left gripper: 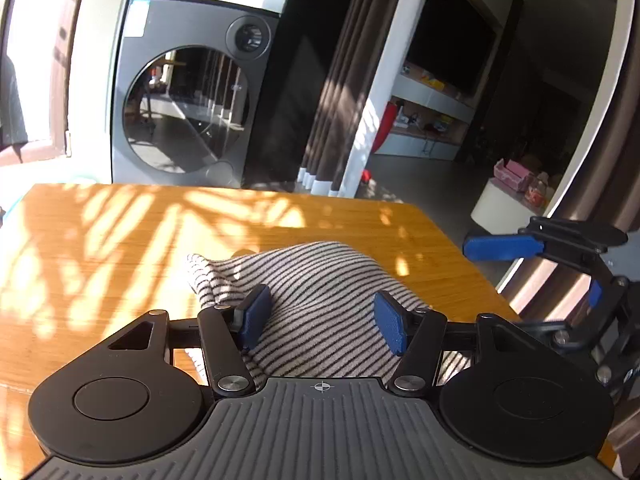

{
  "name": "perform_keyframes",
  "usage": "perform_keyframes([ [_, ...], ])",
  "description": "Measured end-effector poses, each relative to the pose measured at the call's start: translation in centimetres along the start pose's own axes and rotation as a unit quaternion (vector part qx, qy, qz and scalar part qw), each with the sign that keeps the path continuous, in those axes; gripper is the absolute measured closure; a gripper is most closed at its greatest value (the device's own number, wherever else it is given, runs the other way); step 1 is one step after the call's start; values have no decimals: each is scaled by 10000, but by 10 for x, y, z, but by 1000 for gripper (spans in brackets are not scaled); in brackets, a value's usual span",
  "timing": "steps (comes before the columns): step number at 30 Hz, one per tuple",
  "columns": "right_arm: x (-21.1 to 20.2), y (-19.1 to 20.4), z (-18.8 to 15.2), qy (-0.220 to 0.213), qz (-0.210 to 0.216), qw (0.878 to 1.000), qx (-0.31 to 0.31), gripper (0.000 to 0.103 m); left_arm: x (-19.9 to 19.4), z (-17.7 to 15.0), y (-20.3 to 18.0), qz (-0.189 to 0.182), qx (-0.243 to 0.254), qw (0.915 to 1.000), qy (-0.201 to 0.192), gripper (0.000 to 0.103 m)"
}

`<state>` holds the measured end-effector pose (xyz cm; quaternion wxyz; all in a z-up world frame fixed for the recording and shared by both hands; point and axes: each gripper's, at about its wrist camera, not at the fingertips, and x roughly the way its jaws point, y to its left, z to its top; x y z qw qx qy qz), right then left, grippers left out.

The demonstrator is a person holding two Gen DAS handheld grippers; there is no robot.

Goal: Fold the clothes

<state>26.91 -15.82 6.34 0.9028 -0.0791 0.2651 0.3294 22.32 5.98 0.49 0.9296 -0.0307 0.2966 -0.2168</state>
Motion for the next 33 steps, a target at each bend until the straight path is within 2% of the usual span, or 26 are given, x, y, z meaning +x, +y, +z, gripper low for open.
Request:
perform_keyframes([
  [2,18,-14,10,-10,-217,9996,205,0,-1,-4,-10,91,308,9995,-38,31],
  [4,35,-28,19,-7,-425,9983,392,0,-5,-6,-12,78,395,9992,-71,30],
  [9,95,-34,14,679,-974,9929,-61,0,-8,-8,-8,-87,340,9993,-101,30],
  [12,118,-38,3,825,-1096,9904,152,0,-7,-10,-6,-134,323,9993,-120,30],
  [17,114,-46,2,837,-1000,9906,412,0,-7,-9,-1,-239,235,9993,-135,30],
  [19,102,-52,3,804,-818,9907,734,0,-13,-5,7,-383,-5,9991,-175,30],
  [21,81,-61,3,665,-485,9893,1209,0,-31,1,21,-545,-570,9966,-251,30],
  [25,41,-74,-9,424,392,9784,1985,0,-61,3,46,-625,-1439,9873,-255,18],
  [28,24,-74,-26,575,769,9699,2236,0,-53,-6,53,-782,-1811,9800,255,16],
  [31,21,-68,-44,800,1003,9630,2368,0,-32,-24,50,-591,-1839,9773,875,17],
  [33,24,-63,-53,901,1096,9615,2351,0,-25,-34,49,-542,-1876,9753,1028,15],
])
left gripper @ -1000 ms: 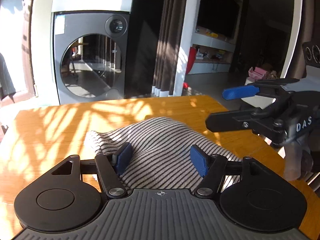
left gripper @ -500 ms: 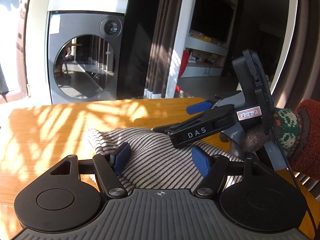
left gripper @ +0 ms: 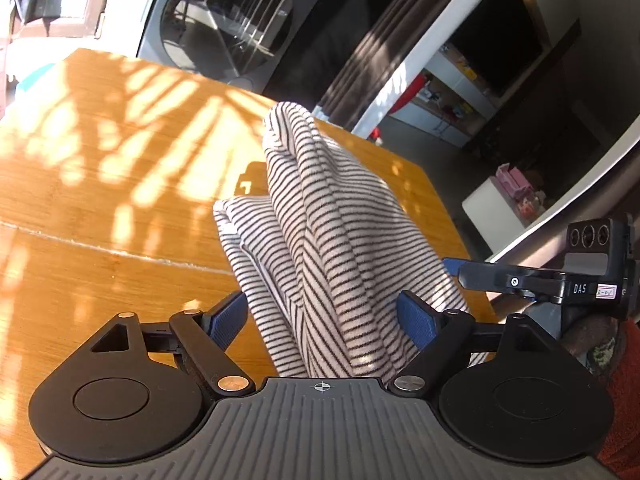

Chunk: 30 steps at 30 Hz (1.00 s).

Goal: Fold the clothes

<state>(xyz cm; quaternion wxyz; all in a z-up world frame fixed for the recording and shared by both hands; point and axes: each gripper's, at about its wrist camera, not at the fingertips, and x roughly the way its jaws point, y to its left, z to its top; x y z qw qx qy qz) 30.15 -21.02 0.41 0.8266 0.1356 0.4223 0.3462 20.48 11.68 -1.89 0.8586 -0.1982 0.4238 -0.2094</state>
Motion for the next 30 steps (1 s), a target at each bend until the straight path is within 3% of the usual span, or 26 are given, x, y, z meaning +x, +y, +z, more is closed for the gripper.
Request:
perform_keyframes([
  [9,34,4,-6,203,502,9983,-217,0,14,-10,12,-418,-312,9986,49,22],
  [10,38,8,-5,235,542,9978,-306,2,15,-10,15,-475,-353,9982,29,25],
  [11,40,13,-3,237,566,9975,-359,10,15,-10,19,-533,-389,9978,6,30],
  [15,47,29,9,102,606,9971,-456,16,14,-4,36,-760,-567,9954,-134,35],
  [24,109,58,65,-194,922,9923,-805,18,0,51,82,-221,-591,9948,-802,35],
  [27,133,59,79,-339,753,9908,-1070,18,4,65,100,-106,-625,9939,-905,35],
  [30,149,60,83,-373,192,9883,-1464,18,-17,71,97,172,-417,9907,-1286,40],
])
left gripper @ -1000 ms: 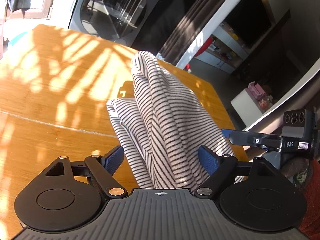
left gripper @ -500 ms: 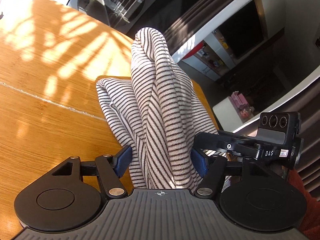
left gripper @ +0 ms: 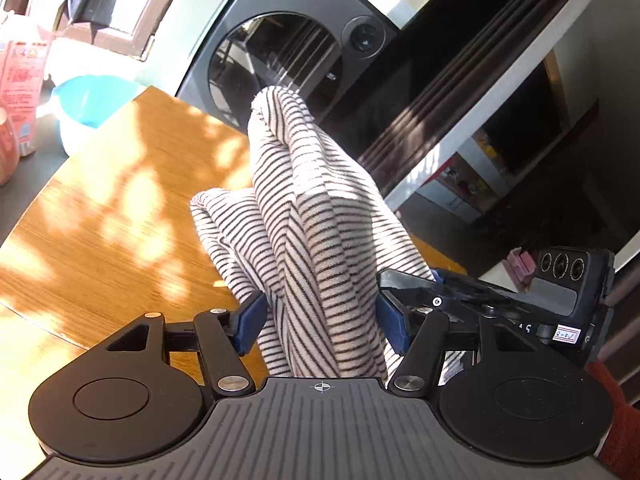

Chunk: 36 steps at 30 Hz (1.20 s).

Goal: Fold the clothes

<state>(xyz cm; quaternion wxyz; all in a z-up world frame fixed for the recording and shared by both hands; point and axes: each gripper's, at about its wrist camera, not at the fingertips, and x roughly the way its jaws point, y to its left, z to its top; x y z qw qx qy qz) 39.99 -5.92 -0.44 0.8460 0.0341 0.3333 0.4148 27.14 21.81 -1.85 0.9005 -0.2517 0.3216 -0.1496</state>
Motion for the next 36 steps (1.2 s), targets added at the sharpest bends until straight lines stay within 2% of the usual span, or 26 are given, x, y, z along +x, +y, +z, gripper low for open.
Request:
perform_keyframes([
  [2,0,3,1,28,-100,9998,-170,15,-21,8,-10,178,365,9982,-450,39],
  [4,0,13,3,20,-299,9987,-407,14,-39,18,-26,228,797,9921,-936,36],
  [6,0,28,4,8,-550,9957,-745,13,-36,32,-43,-54,952,9893,-1108,27],
  [7,0,34,5,-3,-658,9940,-872,12,-24,39,-46,-203,889,9902,-1060,22],
  [9,-2,45,6,-22,-850,9898,-1147,11,2,51,-48,-393,712,9924,-929,22],
  [12,-9,57,4,-66,-1039,9835,-1480,6,52,59,-20,-8,143,9988,-466,31],
  [14,-22,68,4,-277,-1025,9825,-1532,5,66,55,-1,256,13,9991,-339,38],
  [15,-29,74,5,-376,-975,9825,-1539,1,69,54,6,329,-15,9990,-310,38],
  [16,-33,79,5,-415,-703,9862,-1442,0,70,55,12,350,-44,9990,-289,38],
  [17,-32,83,4,-304,-403,9904,-1288,0,70,56,15,383,-55,9989,-277,36],
  [18,-24,87,1,-104,-305,9924,-1186,0,68,55,16,427,-48,9987,-274,36],
  [19,-14,91,-3,96,-276,9929,-1157,0,67,55,16,471,-41,9985,-271,36],
  [20,0,98,-12,253,-556,9872,-1475,0,64,54,13,557,46,9980,-308,38],
  [22,7,107,-25,186,-823,9753,-2043,0,47,44,-3,797,376,9949,-494,36],
  [24,-4,105,-23,117,-791,9789,-1880,0,25,32,-20,995,669,9903,-706,33],
  [25,-14,103,-22,51,-778,9811,-1769,0,12,24,-30,1041,763,9881,-834,22],
  [26,-25,100,-22,-32,-816,9828,-1653,0,-2,16,-40,1087,857,9857,-962,4],
  [28,-49,89,-26,-240,-1003,9853,-1363,0,-26,-8,-61,1344,1015,9786,-1179,0],
  [31,-81,68,-39,-381,-1336,9874,-751,0,-48,-50,-87,1813,1046,9718,-1086,0],
  [34,-97,47,-58,-407,-1755,9829,-392,0,-40,-92,-103,2386,716,9676,-418,0],
  [36,-105,40,-71,-387,-1918,9802,-313,0,-30,-113,-111,2693,700,9602,-241,0],
])
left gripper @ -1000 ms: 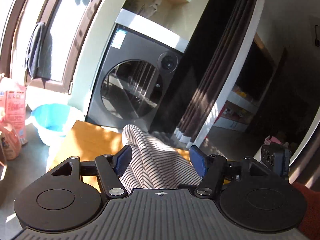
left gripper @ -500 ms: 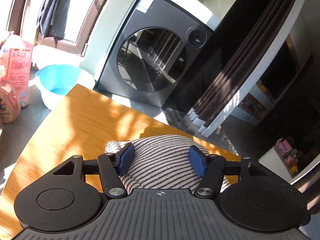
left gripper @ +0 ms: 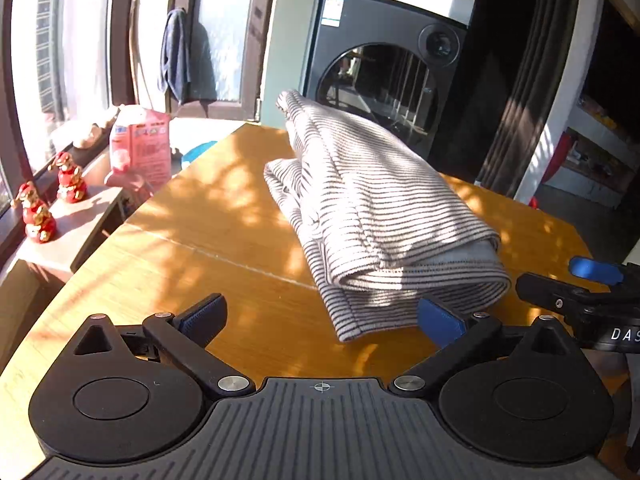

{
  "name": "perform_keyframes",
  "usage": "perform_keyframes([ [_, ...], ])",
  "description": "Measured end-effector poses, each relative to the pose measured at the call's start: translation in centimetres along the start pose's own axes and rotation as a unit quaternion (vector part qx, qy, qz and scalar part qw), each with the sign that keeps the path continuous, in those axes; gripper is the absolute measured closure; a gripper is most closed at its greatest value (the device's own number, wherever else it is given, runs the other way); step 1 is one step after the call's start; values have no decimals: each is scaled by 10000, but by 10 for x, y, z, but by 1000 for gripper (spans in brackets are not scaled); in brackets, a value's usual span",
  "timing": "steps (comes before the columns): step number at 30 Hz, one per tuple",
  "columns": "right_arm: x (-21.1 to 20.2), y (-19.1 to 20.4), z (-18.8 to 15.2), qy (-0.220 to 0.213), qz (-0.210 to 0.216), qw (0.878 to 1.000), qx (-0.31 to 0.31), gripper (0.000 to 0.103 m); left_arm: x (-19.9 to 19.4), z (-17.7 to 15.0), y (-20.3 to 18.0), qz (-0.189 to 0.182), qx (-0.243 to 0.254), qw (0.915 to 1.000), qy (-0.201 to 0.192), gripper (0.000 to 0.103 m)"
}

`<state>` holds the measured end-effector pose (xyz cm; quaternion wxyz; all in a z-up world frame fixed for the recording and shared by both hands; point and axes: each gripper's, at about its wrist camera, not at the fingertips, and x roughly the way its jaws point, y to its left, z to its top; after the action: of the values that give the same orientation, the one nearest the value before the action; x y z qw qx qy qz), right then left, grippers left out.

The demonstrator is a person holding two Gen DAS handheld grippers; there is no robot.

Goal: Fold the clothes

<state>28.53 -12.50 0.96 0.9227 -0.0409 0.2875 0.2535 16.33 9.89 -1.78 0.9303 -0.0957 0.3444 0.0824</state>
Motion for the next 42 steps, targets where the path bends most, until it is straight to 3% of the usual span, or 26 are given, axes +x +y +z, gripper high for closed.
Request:
perform_keyframes([
  [5,-3,-6,-21,210,-225,9995,-85,0,3,-27,-32,542,74,9982,-235,0],
  [11,15,-16,-33,532,-511,9973,-43,0,30,-22,-49,949,40,9954,-158,0],
  [42,18,-24,-31,543,-561,9969,80,0,34,-21,-52,964,81,9952,-148,0],
])
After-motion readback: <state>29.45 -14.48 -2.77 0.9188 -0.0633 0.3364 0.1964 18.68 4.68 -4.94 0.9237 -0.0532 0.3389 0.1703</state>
